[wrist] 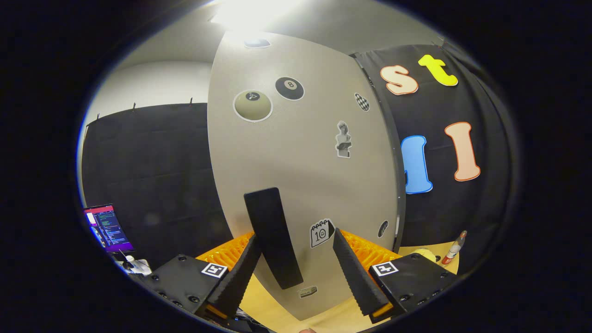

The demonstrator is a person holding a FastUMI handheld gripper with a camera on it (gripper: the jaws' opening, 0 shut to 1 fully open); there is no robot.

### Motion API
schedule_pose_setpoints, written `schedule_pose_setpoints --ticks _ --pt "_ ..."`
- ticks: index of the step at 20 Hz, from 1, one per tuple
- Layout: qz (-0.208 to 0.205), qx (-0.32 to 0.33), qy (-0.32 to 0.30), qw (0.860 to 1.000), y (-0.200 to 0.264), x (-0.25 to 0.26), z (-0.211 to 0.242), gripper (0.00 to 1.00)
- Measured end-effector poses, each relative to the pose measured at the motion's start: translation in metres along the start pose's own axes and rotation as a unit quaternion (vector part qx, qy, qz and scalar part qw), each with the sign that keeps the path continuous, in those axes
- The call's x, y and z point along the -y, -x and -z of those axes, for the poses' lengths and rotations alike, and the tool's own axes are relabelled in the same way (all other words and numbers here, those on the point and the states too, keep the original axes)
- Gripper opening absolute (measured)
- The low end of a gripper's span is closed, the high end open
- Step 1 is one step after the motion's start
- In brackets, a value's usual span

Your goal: Open the shoe cabinet door, grab the shoes and put them into the shoe cabinet, then close the shoe cabinet door.

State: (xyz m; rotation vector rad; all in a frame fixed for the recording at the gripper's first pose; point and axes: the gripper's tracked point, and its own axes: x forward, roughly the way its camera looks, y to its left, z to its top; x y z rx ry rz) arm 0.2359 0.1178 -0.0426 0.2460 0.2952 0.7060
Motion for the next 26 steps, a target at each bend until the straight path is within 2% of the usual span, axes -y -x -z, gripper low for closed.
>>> schedule_pose_setpoints --ticks 11,16,20,26 --pt "0.024 0.006 0.02 0.999 -0.077 -0.035 0.002 0.97" --pt "0.051 0.007 0.034 0.998 -0.12 -0.048 0.007 0.98" --pt "0.089 0.009 0.061 0.994 -0.124 -0.067 0.024 0.98" --pt "0.113 0.01 0.066 0.991 -0.126 -0.067 0.026 0.98"
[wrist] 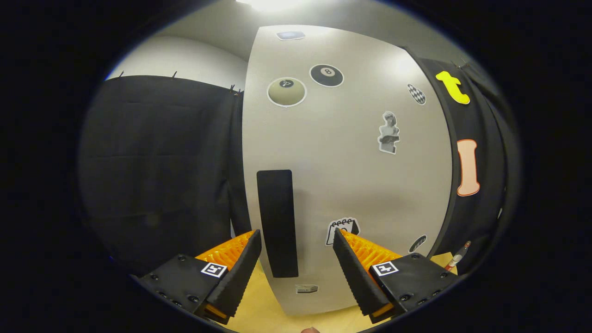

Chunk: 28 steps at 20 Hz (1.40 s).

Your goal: Open the shoe cabinet door, grab the shoes and put them into the shoe cabinet, then close the shoe cabinet door.

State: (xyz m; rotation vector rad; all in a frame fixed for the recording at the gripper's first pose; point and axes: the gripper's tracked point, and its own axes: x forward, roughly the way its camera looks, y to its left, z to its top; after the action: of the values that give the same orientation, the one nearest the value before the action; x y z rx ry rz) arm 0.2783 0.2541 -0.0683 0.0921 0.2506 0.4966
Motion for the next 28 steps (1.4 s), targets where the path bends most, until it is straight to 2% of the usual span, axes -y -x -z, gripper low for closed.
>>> schedule_pose_setpoints --ticks 4,14,23,28 --pt "0.022 0.019 0.002 1.0 0.034 0.024 -0.011 0.99" --pt "0.157 0.051 0.027 0.986 0.19 0.16 -0.03 0.99" --pt "0.245 0.046 0.013 0.968 0.306 0.251 -0.009 0.99" --pt "0.284 0.035 0.034 0.958 0.336 0.286 0.017 0.99"
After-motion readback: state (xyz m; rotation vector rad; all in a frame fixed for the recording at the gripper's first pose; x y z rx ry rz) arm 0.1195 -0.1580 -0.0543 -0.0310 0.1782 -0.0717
